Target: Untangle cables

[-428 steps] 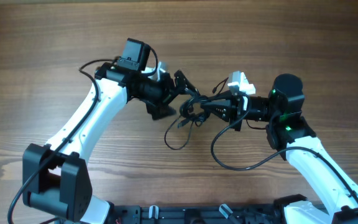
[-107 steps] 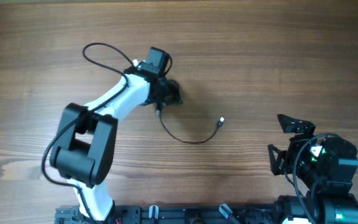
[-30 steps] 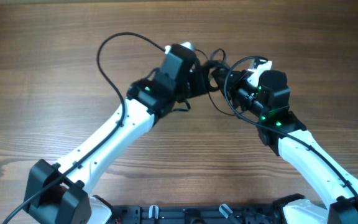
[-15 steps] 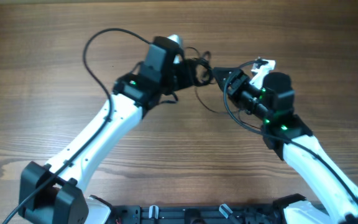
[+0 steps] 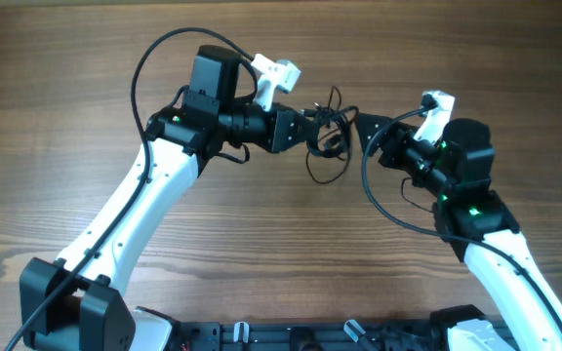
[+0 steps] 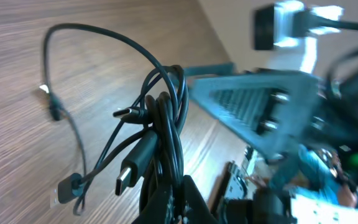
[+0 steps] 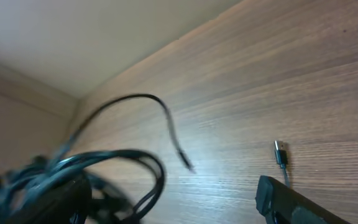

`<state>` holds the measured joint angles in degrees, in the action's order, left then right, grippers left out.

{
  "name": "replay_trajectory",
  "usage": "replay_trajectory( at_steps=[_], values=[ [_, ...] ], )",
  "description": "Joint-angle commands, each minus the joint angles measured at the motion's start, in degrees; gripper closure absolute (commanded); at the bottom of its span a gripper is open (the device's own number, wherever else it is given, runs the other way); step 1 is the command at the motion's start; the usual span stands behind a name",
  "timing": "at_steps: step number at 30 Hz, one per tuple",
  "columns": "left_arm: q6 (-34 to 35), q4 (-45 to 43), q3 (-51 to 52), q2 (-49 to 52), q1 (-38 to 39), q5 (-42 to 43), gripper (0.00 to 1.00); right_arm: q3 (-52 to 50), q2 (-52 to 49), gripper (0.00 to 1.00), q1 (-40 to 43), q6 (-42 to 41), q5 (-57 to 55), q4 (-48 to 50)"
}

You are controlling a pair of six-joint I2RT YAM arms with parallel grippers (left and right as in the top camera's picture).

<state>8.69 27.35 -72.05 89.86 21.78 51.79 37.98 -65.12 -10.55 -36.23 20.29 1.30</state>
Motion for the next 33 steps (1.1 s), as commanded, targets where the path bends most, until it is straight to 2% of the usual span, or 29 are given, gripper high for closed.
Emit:
replay_trajectory(
  at_steps=[1,3,6,10,14,16,18,22,25,26,28,29,31,33],
  values=[
    [-3.8,-0.1,-0.7,-1.7,-0.2,5.4,0.96,0.2,-2.8,0.13,0.1,2.6,1.6,0.3],
    [-3.5,-0.1,-0.7,-1.7,-0.2,5.5,0.96,0.2,-3.7,0.13,0.1,2.8,4.4,0.6],
    [-3.6,-0.1,-0.7,-1.7,-0.2,11.6,0.96,0.2,-6.0,0.10,0.1,-1.6,-3.6,2.1],
    [-4.0,-0.1,-0.7,-1.7,-0.2,18.9,0.96,0.2,-10.2,0.09,0.2,-3.8,-6.5,5.1],
    [-4.0,0.0,-0.7,-1.7,-0.7,18.3,0.96,0.2,-10.8,0.11,3.0,-9.5,-14.2,-0.8],
    [-4.0,0.8,-0.7,-1.7,-1.6,15.0,0.96,0.2,-9.8,0.08,7.1,-9.7,-10.5,-3.0],
    [-4.0,0.8,-0.7,-1.7,-1.7,12.1,0.96,0.2,-8.7,0.06,10.0,-4.4,0.7,-2.6],
    [-4.0,1.9,-0.7,-1.7,-1.7,3.8,0.96,0.2,-7.0,0.04,12.7,12.3,25.9,-2.4],
    [-4.0,2.7,-0.7,-1.7,-1.7,1.5,0.96,0.2,-7.0,0.00,12.7,18.3,42.3,-0.9],
    [-4.0,3.2,-0.7,-1.7,-1.5,1.5,0.96,0.2,-7.0,0.01,12.7,21.2,44.8,-0.1],
    [-5.0,4.8,-0.7,-1.7,-1.0,1.6,0.96,0.2,-7.0,0.06,12.7,23.3,42.8,2.6],
    [-7.9,6.8,-0.7,-1.7,-0.7,2.4,0.96,0.2,-7.0,0.07,12.7,25.4,42.7,4.6],
    [-12.5,11.1,-0.7,-1.7,-0.6,3.9,0.96,0.2,-7.0,0.15,12.7,28.3,42.8,7.6],
    [-15.6,13.2,-0.7,-1.7,-0.6,7.2,0.96,0.2,-7.1,0.16,12.7,29.4,44.1,9.5]
  ],
)
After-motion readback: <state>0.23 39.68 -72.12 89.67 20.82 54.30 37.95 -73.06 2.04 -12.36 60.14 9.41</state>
